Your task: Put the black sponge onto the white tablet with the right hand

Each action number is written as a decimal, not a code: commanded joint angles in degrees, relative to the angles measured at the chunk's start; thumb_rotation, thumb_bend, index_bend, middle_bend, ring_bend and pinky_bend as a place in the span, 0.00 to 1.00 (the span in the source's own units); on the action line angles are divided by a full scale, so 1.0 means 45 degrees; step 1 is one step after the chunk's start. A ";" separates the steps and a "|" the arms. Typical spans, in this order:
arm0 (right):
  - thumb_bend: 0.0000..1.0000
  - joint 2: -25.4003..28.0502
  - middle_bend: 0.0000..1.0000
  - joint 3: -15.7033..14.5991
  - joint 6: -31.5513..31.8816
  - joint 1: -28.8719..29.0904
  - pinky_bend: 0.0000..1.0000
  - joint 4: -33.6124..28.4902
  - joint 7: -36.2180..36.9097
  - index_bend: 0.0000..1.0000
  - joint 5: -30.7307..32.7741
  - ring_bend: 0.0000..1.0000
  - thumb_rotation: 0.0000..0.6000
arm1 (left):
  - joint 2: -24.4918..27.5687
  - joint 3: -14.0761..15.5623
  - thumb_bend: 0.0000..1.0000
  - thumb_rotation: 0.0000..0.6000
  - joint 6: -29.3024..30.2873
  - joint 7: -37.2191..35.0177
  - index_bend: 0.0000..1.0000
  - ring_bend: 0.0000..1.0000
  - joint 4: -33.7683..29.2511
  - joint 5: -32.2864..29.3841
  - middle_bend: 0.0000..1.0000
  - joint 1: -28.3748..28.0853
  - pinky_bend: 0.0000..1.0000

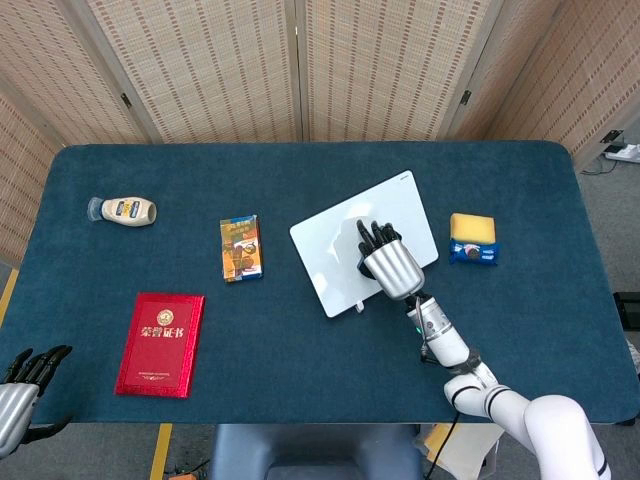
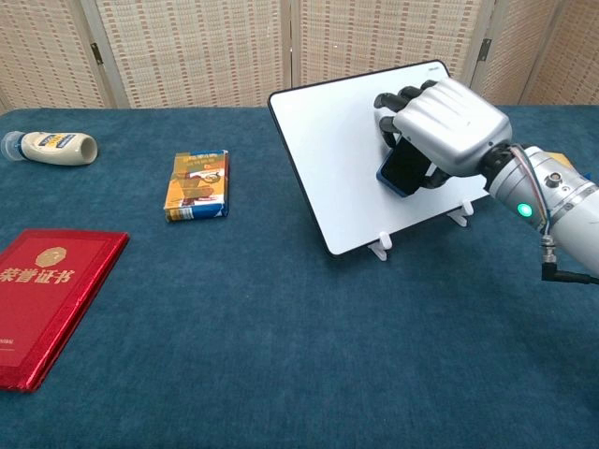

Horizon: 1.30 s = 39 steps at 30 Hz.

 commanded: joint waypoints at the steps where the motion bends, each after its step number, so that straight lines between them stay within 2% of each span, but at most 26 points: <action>1: 0.18 -0.0133 0.02 0.0053 -0.0073 0.0106 0.22 0.0116 -0.0149 0.19 0.0170 0.11 1.00 | 0.0017 -0.0013 0.25 1.00 0.0041 -0.0020 0.04 0.16 -0.0011 -0.0002 0.13 0.0004 0.02; 4: 0.18 -0.0011 0.00 0.0005 -0.0113 0.0118 0.17 -0.0082 -0.0287 0.02 0.0279 0.07 1.00 | 0.0028 -0.0015 0.25 1.00 0.0073 -0.0033 0.05 0.16 -0.0009 0.0000 0.13 0.0009 0.02; 10: 0.18 0.1326 0.00 -0.0437 0.0307 -0.0461 0.14 -0.1942 -0.0583 0.00 0.0203 0.06 1.00 | 0.0032 0.0008 0.25 1.00 0.0139 0.0000 0.05 0.16 -0.0007 0.0010 0.13 0.0050 0.02; 16: 0.18 0.3892 0.00 -0.1099 0.1110 -0.1616 0.12 -0.5592 -0.1242 0.00 -0.0011 0.04 1.00 | -0.0011 0.0094 0.25 1.00 0.0300 0.0249 0.05 0.16 -0.0104 0.0214 0.13 0.0118 0.02; 19: 0.18 0.5508 0.00 -0.1558 0.1689 -0.2469 0.10 -0.7970 -0.1150 0.00 -0.0064 0.02 1.00 | -0.0033 0.0123 0.25 1.00 0.0395 0.0404 0.05 0.16 -0.0174 0.0316 0.13 0.0150 0.02; 24: 0.18 0.8398 0.00 -0.2854 0.2914 -0.4392 0.09 -1.1871 -0.0865 0.00 -0.0108 0.01 1.00 | -0.0031 0.0207 0.25 1.00 0.0605 0.0591 0.05 0.16 -0.0287 0.0601 0.13 0.0200 0.02; 27: 0.18 0.9719 0.00 -0.3815 0.3486 -0.5582 0.08 -1.3389 -0.0863 0.00 -0.0027 0.00 1.00 | -0.0022 0.0269 0.25 1.00 0.0805 0.0675 0.05 0.16 -0.0350 0.0863 0.13 0.0234 0.02; 32: 0.18 1.0658 0.00 -0.5121 0.4274 -0.7457 0.06 -1.4158 -0.0344 0.00 0.0413 0.00 1.00 | -0.0024 0.0422 0.25 1.00 0.1243 0.0819 0.05 0.16 -0.0410 0.1432 0.13 0.0329 0.02; 36: 0.18 1.0869 0.00 -0.5827 0.4925 -0.8724 0.06 -1.3659 0.0574 0.00 0.0294 0.00 1.00 | -0.0045 0.0635 0.25 1.00 0.1671 0.1042 0.05 0.16 -0.0453 0.2045 0.13 0.0468 0.02; 39: 0.18 1.0832 0.00 -0.6025 0.5513 -0.9429 0.06 -1.2943 0.1659 0.00 -0.0042 0.00 1.00 | -0.0075 0.0803 0.25 1.00 0.1929 0.1070 0.05 0.16 -0.0422 0.2387 0.13 0.0591 0.03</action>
